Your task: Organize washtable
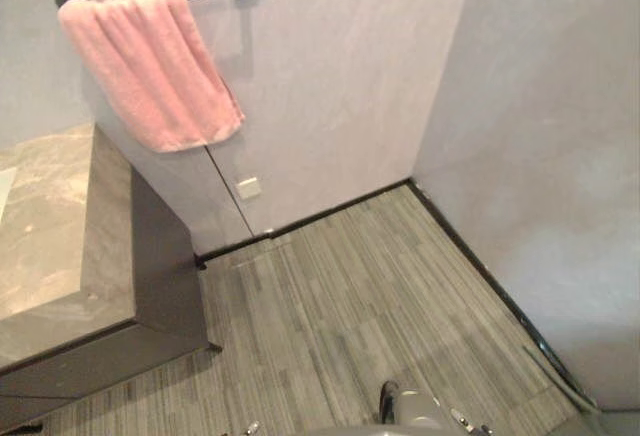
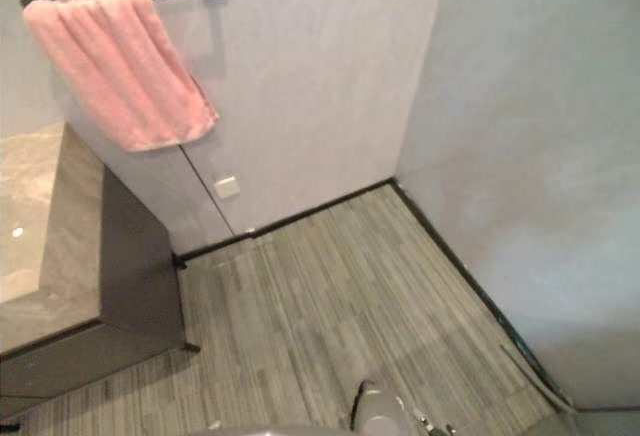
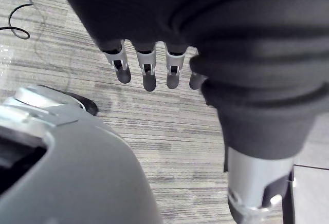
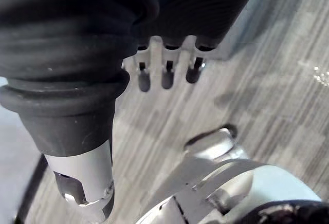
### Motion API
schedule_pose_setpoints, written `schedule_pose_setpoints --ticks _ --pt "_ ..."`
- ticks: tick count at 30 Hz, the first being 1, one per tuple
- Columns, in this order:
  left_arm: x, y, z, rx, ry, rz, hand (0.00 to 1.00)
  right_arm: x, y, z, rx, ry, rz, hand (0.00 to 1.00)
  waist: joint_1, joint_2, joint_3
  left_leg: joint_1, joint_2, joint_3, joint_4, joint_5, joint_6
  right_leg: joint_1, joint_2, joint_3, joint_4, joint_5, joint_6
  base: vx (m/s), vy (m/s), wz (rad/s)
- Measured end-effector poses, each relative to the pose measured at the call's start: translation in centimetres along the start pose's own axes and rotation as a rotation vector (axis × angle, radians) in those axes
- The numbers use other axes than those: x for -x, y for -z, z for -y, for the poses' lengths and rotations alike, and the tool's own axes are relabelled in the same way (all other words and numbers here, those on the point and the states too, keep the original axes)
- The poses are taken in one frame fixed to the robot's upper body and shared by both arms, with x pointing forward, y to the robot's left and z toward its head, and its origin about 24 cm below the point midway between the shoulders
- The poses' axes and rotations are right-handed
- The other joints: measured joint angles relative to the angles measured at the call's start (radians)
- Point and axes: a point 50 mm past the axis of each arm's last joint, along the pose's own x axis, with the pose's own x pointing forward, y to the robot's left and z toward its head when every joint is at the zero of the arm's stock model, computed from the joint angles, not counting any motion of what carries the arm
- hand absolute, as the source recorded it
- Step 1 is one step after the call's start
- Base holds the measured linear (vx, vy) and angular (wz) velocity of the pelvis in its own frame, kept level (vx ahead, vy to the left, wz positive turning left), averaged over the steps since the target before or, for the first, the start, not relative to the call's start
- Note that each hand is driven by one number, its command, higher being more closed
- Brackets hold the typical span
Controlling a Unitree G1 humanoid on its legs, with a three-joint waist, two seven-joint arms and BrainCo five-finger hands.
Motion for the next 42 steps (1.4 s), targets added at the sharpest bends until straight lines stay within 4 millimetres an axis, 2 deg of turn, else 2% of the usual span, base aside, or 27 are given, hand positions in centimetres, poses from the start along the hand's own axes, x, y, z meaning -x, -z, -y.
schedule_pose_setpoints --ticks 1,2,3,4,5,6,7,8,10,12,13,14,16,18,21,27,30,31,33,34,35,37,38,39,40,41,42 --pt "0.0 0.0 0.0 0.0 0.0 0.001 0.0 0.0 0.1 0.1 0.002 0.002 -0.005 0.0 0.001 0.003 -0.002 -0.018 0.009 -0.01 0.041 0.015 -0.021 0.024 0.007 -0.008 -0.019 0.006 -0.009 0.32 -0.093 0.19" --pt "0.0 -0.3 0.0 0.012 -0.003 0.009 0.0 0.0 0.2 0.2 0.021 0.005 -0.015 0.0 0.014 -0.002 -0.002 -0.049 0.022 -0.011 0.143 0.07 -0.047 0.083 0.023 -0.016 -0.064 0.011 -0.017 0.31 -0.1 0.07" --pt "-0.1 -0.3 0.0 0.015 -0.003 0.01 0.0 0.0 0.2 0.2 0.025 0.006 -0.016 0.0 0.017 -0.003 -0.002 -0.054 0.025 -0.01 0.164 0.085 -0.053 0.096 0.026 -0.017 -0.074 0.011 -0.018 0.3 -0.086 -0.02" --pt "-0.1 -0.5 -0.2 0.017 -0.013 0.017 0.0 0.0 0.6 0.2 0.038 0.005 -0.029 0.0 0.023 -0.019 0.002 -0.081 0.028 -0.004 0.256 0.173 -0.071 0.16 0.021 -0.02 -0.125 0.016 -0.026 0.28 -0.092 0.01" --pt "-0.1 -0.5 -0.8 0.005 -0.035 0.018 0.0 0.1 0.9 -0.1 0.062 -0.004 -0.042 0.0 0.026 -0.046 0.008 -0.117 0.046 0.047 0.382 0.149 -0.075 0.223 0.007 -0.025 -0.167 0.019 -0.03 0.27 -0.085 0.06" --pt "-0.1 -0.6 -0.9 0.001 -0.039 0.02 0.0 0.1 0.8 -0.2 0.065 -0.007 -0.042 0.0 0.025 -0.051 0.01 -0.137 0.055 0.079 0.44 0.105 -0.07 0.251 0.0 -0.029 -0.182 0.019 -0.03 0.25 -0.064 0.21" --pt "-0.1 -0.9 -1.0 -0.007 -0.041 0.027 0.0 0.1 1.0 -0.3 0.072 -0.009 -0.051 0.0 0.024 -0.058 0.014 -0.187 0.059 0.142 0.529 0.01 -0.039 0.304 -0.013 -0.03 -0.21 0.019 -0.03 0.23 0.024 0.29" --pt "-0.2 -1.2 -1.0 -0.016 -0.041 0.045 0.0 0.0 1.0 -0.4 0.072 -0.013 -0.05 0.0 0.026 -0.065 0.017 -0.242 0.041 0.191 0.566 -0.071 0.019 0.347 -0.034 -0.03 -0.238 0.019 -0.03 0.22 0.074 0.3" --pt "-0.2 -1.8 -0.7 -0.036 -0.031 0.079 0.0 0.0 0.9 -0.6 0.075 -0.017 -0.053 0.0 0.035 -0.068 0.019 -0.32 0.006 0.239 0.501 -0.127 0.038 0.38 -0.062 -0.03 -0.253 0.017 -0.027 0.18 0.175 0.09" --pt "-0.3 -2.3 -0.4 -0.074 -0.013 0.1 0.0 0.0 0.9 -0.6 0.095 -0.022 -0.051 0.0 0.051 -0.069 0.027 -0.348 -0.028 0.259 0.292 -0.119 0.041 0.402 -0.088 -0.021 -0.256 -0.004 0.031 0.2 0.265 -0.1" --pt "-0.2 -2.0 0.2 -0.09 0.006 0.096 0.0 -0.1 0.3 -0.1 0.104 -0.012 -0.033 0.0 0.049 -0.031 0.032 -0.342 -0.042 0.228 0.061 -0.025 0.063 0.417 -0.067 -0.011 -0.252 -0.032 0.079 0.23 0.3 -0.05" --pt "-0.3 -2.3 -0.6 -0.1 -0.008 0.098 0.0 0.0 0.6 -0.4 0.136 -0.018 -0.045 0.0 0.053 -0.048 0.035 -0.314 -0.077 0.237 0.027 -0.022 0.091 0.429 -0.088 0.023 -0.254 -0.041 0.095 0.15 0.194 0.04" --pt "-0.3 -3.0 -1.2 -0.103 -0.022 0.122 0.0 0.0 1.0 -1.2 0.171 -0.042 -0.053 0.0 0.055 -0.09 0.034 -0.301 -0.131 0.239 -0.04 -0.02 0.093 0.399 -0.095 0.054 -0.229 -0.045 0.094 0.18 0.12 0.12" --pt "-0.4 -3.4 -0.9 -0.103 -0.015 0.129 0.0 0.0 1.0 -1.2 0.181 -0.042 -0.054 0.0 0.072 -0.089 0.042 -0.302 -0.159 0.238 -0.042 -0.028 0.105 0.37 -0.1 0.056 -0.215 -0.051 0.076 0.2 0.076 0.1" --pt "-0.4 -3.1 -0.9 -0.097 -0.016 0.114 0.0 0.0 0.9 -1.5 0.211 -0.054 -0.052 0.0 0.081 -0.098 0.038 -0.28 -0.178 0.268 -0.009 -0.046 0.152 0.412 -0.114 0.086 -0.278 -0.016 0.075 0.21 0.084 -0.2" --pt "-0.4 -2.1 -1.0 -0.1 -0.02 0.073 0.0 0.0 0.9 -1.2 0.192 -0.041 -0.058 0.0 0.078 -0.084 0.009 -0.212 -0.184 0.297 -0.088 -0.046 0.154 0.383 -0.123 0.124 -0.24 0.006 0.072 0.15 -0.01 -0.35" --pt "-0.3 -1.2 -0.5 -0.097 -0.008 0.038 0.0 0.0 0.8 0.0 0.146 0.0 -0.05 0.0 0.076 -0.049 -0.012 -0.154 -0.183 0.301 -0.176 -0.04 0.157 0.261 -0.12 0.168 -0.004 0.004 0.073 0.12 0.073 -0.24" --pt "-0.3 -1.1 -0.4 -0.11 -0.005 0.034 0.0 0.0 0.8 0.2 0.121 0.01 -0.047 0.0 0.075 -0.045 -0.014 -0.119 -0.196 0.305 -0.201 -0.04 0.158 0.204 -0.136 0.18 0.142 0.003 0.075 0.15 0.125 0.01" --pt "-0.3 -1.5 -0.9 -0.125 -0.007 0.042 0.0 0.2 1.5 0.0 0.106 0.008 -0.063 0.0 0.072 -0.072 -0.014 -0.068 -0.231 0.303 -0.227 -0.048 0.171 0.129 -0.184 0.216 0.362 0.02 0.104 0.17 0.095 0.19" --pt "-0.4 -1.7 -1.2 -0.143 -0.009 0.046 0.0 0.3 1.8 -0.3 0.088 0.003 -0.066 0.0 0.069 -0.078 -0.011 -0.044 -0.255 0.287 -0.23 -0.056 0.183 0.104 -0.214 0.223 0.454 0.054 0.147 0.17 0.047 0.38" --pt "-0.4 -1.8 -1.2 -0.154 -0.004 0.047 0.0 0.3 1.8 -0.5 0.078 0.002 -0.066 0.0 0.066 -0.091 -0.012 -0.024 -0.264 0.268 -0.243 -0.058 0.186 0.097 -0.229 0.213 0.501 0.09 0.139 0.21 0.057 0.58" --pt "-0.4 -1.9 -1.2 -0.172 0.0 0.045 0.0 0.2 1.5 -0.2 0.06 0.011 -0.056 0.0 0.048 -0.076 -0.006 0.006 -0.252 0.235 -0.262 -0.06 0.191 0.074 -0.241 0.168 0.596 0.019 0.13 0.15 -0.019 0.51" --pt "-0.5 -1.9 -1.0 -0.182 0.005 0.044 0.0 0.2 1.2 -0.3 0.057 0.007 -0.042 0.0 0.048 -0.066 0.0 0.017 -0.229 0.214 -0.264 -0.06 0.19 0.041 -0.228 0.121 0.635 -0.088 0.11 0.13 -0.132 0.37" --pt "-0.5 -1.9 -0.6 -0.196 0.018 0.042 0.0 0.1 0.7 -0.2 0.058 0.007 -0.024 0.0 0.045 -0.047 0.011 0.028 -0.192 0.194 -0.264 -0.06 0.19 0.01 -0.191 0.085 0.608 -0.154 0.094 0.11 -0.157 0.33" --pt "-0.5 -1.9 -0.4 -0.204 0.025 0.043 0.0 0.1 0.5 -0.1 0.059 0.008 -0.017 0.0 0.044 -0.04 0.016 0.032 -0.173 0.186 -0.261 -0.06 0.19 -0.001 -0.166 0.081 0.564 -0.173 0.085 0.06 -0.177 0.36" --pt "-0.5 -1.8 -0.5 -0.216 0.027 0.037 0.0 0.1 0.5 -0.2 0.059 0.004 -0.01 0.0 0.037 -0.037 0.018 0.025 -0.147 0.172 -0.253 -0.056 0.183 -0.007 -0.122 0.099 0.414 -0.178 0.089 0.05 -0.21 0.51" --pt "-0.5 -1.8 -0.9 -0.225 0.019 0.037 0.0 0.2 0.6 -0.6 0.067 -0.007 -0.012 0.0 0.032 -0.057 0.016 0.027 -0.151 0.153 -0.254 -0.053 0.177 0.0 -0.093 0.146 0.233 -0.148 0.113 0.07 -0.234 0.59"
